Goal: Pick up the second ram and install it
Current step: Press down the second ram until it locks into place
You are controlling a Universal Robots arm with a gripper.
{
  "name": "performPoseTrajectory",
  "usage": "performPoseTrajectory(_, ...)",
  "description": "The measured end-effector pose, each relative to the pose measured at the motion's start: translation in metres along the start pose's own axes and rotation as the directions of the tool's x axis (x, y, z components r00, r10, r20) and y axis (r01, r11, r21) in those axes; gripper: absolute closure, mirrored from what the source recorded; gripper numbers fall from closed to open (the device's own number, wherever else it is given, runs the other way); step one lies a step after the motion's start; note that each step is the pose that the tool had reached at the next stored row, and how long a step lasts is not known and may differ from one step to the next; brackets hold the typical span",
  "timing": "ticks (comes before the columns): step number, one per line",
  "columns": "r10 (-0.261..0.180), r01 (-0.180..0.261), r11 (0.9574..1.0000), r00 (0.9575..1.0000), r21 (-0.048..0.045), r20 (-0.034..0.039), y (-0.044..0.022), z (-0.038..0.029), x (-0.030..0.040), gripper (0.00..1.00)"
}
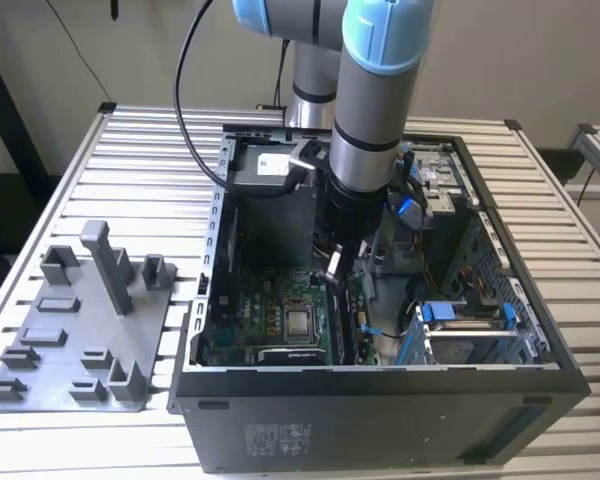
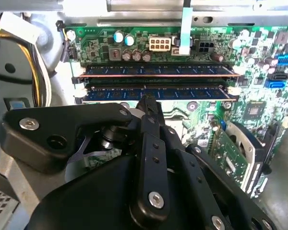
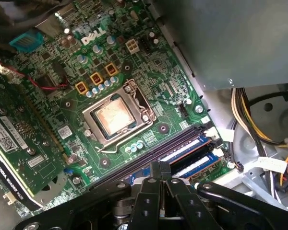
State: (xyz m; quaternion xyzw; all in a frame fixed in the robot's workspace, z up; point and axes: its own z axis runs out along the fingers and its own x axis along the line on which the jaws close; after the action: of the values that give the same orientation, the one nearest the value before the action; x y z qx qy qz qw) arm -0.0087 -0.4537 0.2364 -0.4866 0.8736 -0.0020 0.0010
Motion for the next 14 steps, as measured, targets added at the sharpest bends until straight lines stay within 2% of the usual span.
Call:
performPoseTrajectory(4, -0.045, 0.045, 0.9990, 0.9990, 0.0001, 0.0002, 0.0004, 0.0006, 0.0003, 0.89)
performPoseTrajectory(7, -0.090, 0.090, 0.9960, 0.9960, 0.0007, 0.0006, 0.0006, 0.0009, 0.0004, 0.89)
performPoseTrajectory(10, -0.143, 0.143, 0.9897, 0.9897, 0.0007, 0.0012, 0.0007, 0.0016, 0.0004, 0.89)
performPoseTrajectory(14, -0.216, 0.216, 0.9763, 0.9763, 0.0018, 0.0018, 0.0007, 0.0020, 0.0004, 0.89)
